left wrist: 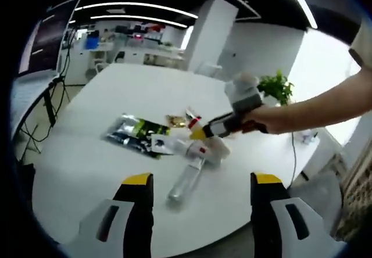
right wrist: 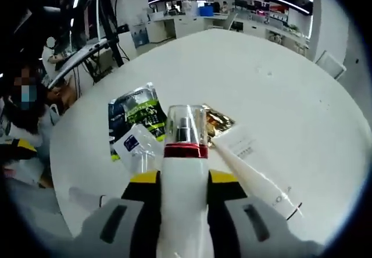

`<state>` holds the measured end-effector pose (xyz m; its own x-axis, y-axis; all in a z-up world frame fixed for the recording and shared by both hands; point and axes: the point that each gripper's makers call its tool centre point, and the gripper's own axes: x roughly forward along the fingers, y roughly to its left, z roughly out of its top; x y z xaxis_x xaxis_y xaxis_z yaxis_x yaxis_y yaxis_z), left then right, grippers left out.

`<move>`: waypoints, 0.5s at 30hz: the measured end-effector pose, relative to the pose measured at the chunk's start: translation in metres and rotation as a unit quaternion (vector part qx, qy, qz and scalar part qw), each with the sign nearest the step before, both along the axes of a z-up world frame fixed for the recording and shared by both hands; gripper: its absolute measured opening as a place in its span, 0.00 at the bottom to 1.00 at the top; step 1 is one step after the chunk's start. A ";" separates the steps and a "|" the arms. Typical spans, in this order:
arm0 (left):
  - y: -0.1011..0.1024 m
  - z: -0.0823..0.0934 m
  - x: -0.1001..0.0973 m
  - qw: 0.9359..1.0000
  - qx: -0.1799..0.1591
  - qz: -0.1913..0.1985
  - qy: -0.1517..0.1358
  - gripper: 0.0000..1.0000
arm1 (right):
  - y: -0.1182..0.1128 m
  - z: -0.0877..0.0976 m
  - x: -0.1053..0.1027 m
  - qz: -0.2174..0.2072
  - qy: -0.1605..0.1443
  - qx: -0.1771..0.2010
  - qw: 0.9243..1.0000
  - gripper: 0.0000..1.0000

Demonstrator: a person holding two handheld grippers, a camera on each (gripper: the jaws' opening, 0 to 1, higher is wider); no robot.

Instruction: Arrange the skincare products in the storage area until every visible bottle or jar stands upright without overlapping.

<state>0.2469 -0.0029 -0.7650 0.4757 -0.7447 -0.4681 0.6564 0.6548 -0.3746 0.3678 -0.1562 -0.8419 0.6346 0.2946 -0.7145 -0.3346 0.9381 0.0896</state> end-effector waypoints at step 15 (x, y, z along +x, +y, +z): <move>-0.018 0.017 -0.008 0.999 -0.013 -0.043 0.003 0.65 | -0.007 0.065 -0.040 -0.016 -0.088 0.098 0.991 0.28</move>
